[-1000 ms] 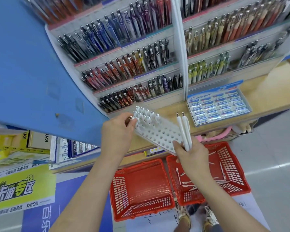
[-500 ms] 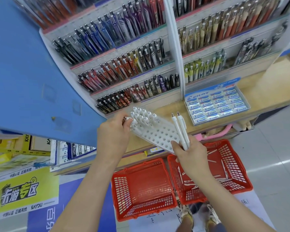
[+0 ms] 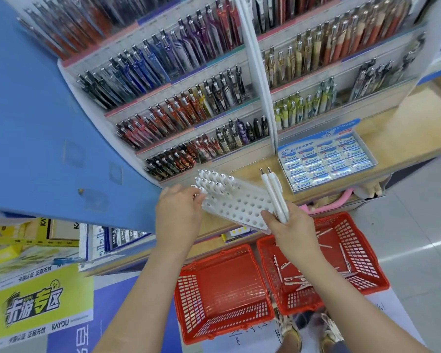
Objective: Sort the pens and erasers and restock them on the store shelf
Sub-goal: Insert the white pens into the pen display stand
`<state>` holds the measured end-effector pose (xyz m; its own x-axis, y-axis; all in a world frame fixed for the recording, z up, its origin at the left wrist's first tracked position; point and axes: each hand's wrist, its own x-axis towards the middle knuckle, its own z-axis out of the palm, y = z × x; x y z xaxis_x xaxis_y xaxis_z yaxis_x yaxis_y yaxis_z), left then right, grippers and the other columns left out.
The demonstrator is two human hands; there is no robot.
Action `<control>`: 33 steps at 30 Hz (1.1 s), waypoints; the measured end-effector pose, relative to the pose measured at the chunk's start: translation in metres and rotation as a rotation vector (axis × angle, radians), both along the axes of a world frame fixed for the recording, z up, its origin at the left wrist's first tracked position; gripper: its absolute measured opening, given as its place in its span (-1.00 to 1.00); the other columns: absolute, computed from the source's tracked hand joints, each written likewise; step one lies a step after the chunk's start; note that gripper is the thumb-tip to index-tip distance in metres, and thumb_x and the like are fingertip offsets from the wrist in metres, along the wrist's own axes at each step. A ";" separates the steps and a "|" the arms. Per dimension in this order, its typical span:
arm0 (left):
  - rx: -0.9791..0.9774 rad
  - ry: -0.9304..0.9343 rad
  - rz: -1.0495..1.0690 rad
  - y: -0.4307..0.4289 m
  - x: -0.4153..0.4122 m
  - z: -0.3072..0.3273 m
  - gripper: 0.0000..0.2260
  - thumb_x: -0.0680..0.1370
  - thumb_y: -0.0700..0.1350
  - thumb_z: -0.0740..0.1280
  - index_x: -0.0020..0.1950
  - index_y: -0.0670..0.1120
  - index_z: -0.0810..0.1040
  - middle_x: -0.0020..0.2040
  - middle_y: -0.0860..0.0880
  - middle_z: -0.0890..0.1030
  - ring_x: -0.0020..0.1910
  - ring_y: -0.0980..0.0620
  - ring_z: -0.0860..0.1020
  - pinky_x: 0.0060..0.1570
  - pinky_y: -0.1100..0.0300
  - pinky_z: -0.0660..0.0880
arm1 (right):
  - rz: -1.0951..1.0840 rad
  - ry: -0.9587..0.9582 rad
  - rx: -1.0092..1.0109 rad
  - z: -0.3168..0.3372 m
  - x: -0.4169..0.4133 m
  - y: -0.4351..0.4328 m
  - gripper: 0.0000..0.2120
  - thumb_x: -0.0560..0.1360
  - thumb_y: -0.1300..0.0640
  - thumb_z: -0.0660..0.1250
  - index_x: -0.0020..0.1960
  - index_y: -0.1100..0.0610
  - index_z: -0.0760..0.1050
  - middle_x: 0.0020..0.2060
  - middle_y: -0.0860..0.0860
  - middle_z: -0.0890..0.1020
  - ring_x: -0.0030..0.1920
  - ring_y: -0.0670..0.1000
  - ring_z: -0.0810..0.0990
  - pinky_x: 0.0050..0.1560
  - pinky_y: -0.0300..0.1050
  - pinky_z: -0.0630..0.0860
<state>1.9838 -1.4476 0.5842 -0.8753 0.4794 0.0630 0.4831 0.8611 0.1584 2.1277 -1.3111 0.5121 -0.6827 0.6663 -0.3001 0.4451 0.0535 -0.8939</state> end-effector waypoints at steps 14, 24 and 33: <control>-0.053 -0.088 0.141 0.013 -0.003 0.027 -0.77 0.48 0.11 0.35 -0.02 0.00 0.67 -0.09 0.00 0.64 -0.09 -0.04 0.57 -0.14 0.12 0.51 | 0.065 0.124 -0.337 0.029 0.000 0.026 -0.73 0.58 0.01 0.23 -0.11 0.22 0.48 -0.49 0.02 0.43 -0.53 -0.05 0.40 -0.48 -0.15 0.34; 0.634 -0.953 -0.004 0.042 0.053 0.063 -0.80 0.48 -0.07 0.41 -0.23 -0.19 0.62 -0.46 0.03 0.50 -0.50 0.16 0.40 -0.47 0.31 0.37 | 0.338 0.332 -0.868 0.096 0.015 0.007 -0.86 0.55 0.15 0.24 -0.10 0.18 0.52 -0.40 0.09 0.45 -0.50 -0.03 0.39 -0.51 -0.24 0.29; 0.904 -0.882 0.150 0.008 0.016 0.074 -0.86 0.48 -0.13 0.42 -0.11 -0.21 0.60 -0.39 -0.08 0.60 -0.40 0.02 0.55 -0.36 0.22 0.54 | 0.262 0.247 -0.694 0.102 0.023 0.003 -0.87 0.55 0.14 0.27 -0.05 0.23 0.44 -0.43 0.12 0.49 -0.59 -0.05 0.33 -0.60 -0.30 0.19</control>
<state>1.9999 -1.4393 0.6579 -0.8286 0.4630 -0.3147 -0.1776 0.3157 0.9321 2.1510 -1.3083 0.6145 -0.8930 0.1898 -0.4081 0.2789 -0.4783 -0.8327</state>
